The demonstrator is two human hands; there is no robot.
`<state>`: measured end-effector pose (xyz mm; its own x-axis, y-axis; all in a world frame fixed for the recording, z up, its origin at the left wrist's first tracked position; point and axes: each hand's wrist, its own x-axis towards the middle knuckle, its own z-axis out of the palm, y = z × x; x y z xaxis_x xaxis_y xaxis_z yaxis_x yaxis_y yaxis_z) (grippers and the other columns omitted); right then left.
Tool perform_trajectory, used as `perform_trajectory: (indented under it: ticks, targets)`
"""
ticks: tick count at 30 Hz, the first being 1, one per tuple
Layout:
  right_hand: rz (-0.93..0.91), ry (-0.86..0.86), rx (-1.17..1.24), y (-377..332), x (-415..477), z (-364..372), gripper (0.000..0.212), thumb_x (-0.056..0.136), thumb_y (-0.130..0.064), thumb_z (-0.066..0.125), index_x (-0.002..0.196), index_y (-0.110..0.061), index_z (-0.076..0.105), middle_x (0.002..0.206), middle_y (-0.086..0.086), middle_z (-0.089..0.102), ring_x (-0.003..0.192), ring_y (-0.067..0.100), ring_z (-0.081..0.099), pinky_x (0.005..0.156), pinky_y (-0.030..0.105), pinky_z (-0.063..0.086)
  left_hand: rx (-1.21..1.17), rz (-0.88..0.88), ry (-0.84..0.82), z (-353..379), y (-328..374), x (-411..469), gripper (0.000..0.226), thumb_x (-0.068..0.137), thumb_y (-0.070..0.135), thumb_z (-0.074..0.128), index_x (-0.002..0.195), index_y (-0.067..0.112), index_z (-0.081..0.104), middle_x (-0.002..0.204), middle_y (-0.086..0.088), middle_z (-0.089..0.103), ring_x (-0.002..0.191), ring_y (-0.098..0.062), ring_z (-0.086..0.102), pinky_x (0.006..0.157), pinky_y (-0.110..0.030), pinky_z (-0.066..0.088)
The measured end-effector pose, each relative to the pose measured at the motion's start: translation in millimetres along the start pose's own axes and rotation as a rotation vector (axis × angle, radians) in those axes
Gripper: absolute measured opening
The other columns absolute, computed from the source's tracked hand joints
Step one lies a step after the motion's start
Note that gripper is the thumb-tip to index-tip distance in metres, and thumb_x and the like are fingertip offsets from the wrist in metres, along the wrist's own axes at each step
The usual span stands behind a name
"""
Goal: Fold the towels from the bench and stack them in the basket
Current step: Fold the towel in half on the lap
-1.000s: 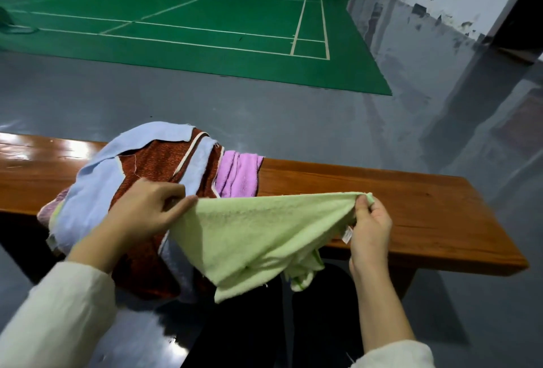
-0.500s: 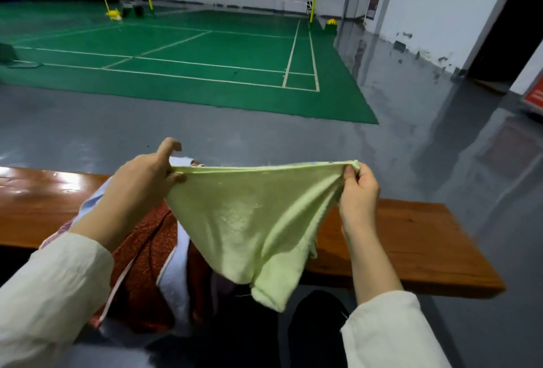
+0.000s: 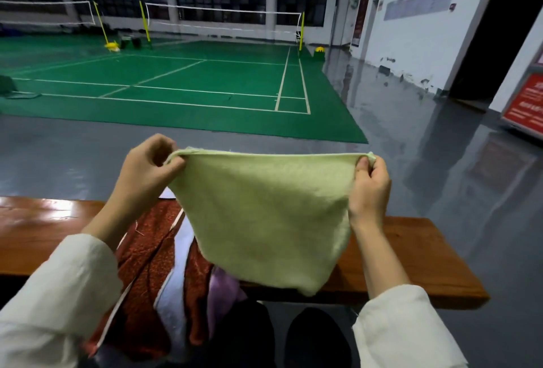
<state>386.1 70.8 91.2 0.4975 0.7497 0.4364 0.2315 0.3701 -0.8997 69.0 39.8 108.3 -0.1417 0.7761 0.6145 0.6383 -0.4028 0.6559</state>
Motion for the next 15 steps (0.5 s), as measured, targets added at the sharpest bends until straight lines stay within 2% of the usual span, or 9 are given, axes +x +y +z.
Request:
perform_trajectory:
  ticks: [1, 3, 4, 6, 8, 10, 13, 15]
  targets:
    - [-0.014, -0.001, 0.012, -5.0, 1.9, -0.9, 0.032, 0.101, -0.013, 0.04, 0.07, -0.02, 0.04, 0.062, -0.005, 0.036, 0.05, 0.002, 0.035, 0.049, 0.018, 0.029, -0.154, -0.073, 0.061, 1.9, 3.2, 0.9, 0.003, 0.073, 0.029, 0.06, 0.075, 0.028, 0.059, 0.069, 0.017, 0.059, 0.063, 0.004, 0.048, 0.064, -0.029, 0.043]
    - [-0.025, 0.009, 0.035, -11.5, 8.9, -0.7, 0.032, 0.101, -0.013, 0.04, 0.07, -0.021, 0.04, 0.062, -0.006, 0.036, 0.05, 0.002, 0.035, 0.051, 0.02, 0.028, -0.295, -0.173, 0.156, 6.9, 7.2, 2.6, 0.004, 0.075, 0.024, 0.058, 0.076, 0.024, 0.062, 0.064, 0.018, 0.06, 0.061, 0.002, 0.048, 0.061, -0.026, 0.042]
    - [-0.012, 0.009, 0.032, -12.8, 13.0, 0.0, 0.028, 0.101, -0.014, 0.04, 0.073, -0.018, 0.042, 0.064, -0.006, 0.038, 0.053, 0.003, 0.035, 0.052, 0.021, 0.028, -0.306, -0.196, 0.171, 10.4, 7.5, 3.7, 0.004, 0.079, 0.021, 0.061, 0.076, 0.019, 0.063, 0.063, 0.015, 0.06, 0.061, -0.001, 0.049, 0.06, -0.026, 0.042]
    - [0.054, -0.035, -0.028, -8.7, 20.6, 1.8, 0.023, 0.102, -0.016, 0.039, 0.08, -0.013, 0.045, 0.067, -0.005, 0.042, 0.059, 0.005, 0.036, 0.055, 0.028, 0.027, -0.257, -0.213, 0.149, 19.6, 2.3, 6.3, 0.021, 0.087, 0.018, 0.065, 0.071, 0.005, 0.059, 0.062, 0.002, 0.055, 0.059, -0.008, 0.045, 0.057, -0.027, 0.039]
    - [0.127, -0.101, -0.107, 3.8, 26.7, 3.2, 0.028, 0.102, -0.018, 0.039, 0.074, -0.016, 0.041, 0.069, -0.003, 0.043, 0.064, 0.012, 0.038, 0.057, 0.031, 0.027, -0.181, -0.237, 0.089, 31.7, -7.5, 9.6, 0.035, 0.09, 0.019, 0.064, 0.065, -0.002, 0.05, 0.061, -0.005, 0.044, 0.057, -0.01, 0.037, 0.054, -0.027, 0.031]
    - [0.174, -0.118, -0.126, 12.9, 35.0, 5.0, 0.033, 0.101, -0.016, 0.04, 0.069, -0.019, 0.037, 0.069, -0.003, 0.043, 0.072, 0.016, 0.041, 0.057, 0.03, 0.031, -0.137, -0.24, 0.053, 41.1, -11.2, 17.5, 0.035, 0.092, 0.018, 0.061, 0.067, -0.005, 0.051, 0.062, -0.006, 0.041, 0.061, -0.014, 0.034, 0.054, -0.028, 0.026]
    - [0.128, -0.052, -0.083, 3.9, 53.7, 7.3, 0.032, 0.101, -0.013, 0.041, 0.069, -0.02, 0.039, 0.069, -0.005, 0.042, 0.077, 0.016, 0.04, 0.054, 0.014, 0.032, -0.171, -0.211, 0.096, 46.3, -1.6, 43.0, 0.025, 0.094, 0.013, 0.056, 0.069, 0.011, 0.056, 0.062, 0.002, 0.044, 0.06, -0.009, 0.034, 0.054, -0.025, 0.029]
    - [0.109, 0.021, 0.036, -11.0, 67.6, 10.7, 0.019, 0.101, -0.015, 0.041, 0.085, -0.015, 0.051, 0.074, -0.009, 0.046, 0.08, 0.014, 0.044, 0.066, 0.02, 0.037, -0.27, -0.176, 0.169, 44.7, 13.5, 61.8, 0.032, 0.095, 0.013, 0.054, 0.065, 0.021, 0.047, 0.062, 0.006, 0.039, 0.057, -0.003, 0.03, 0.053, -0.022, 0.026]
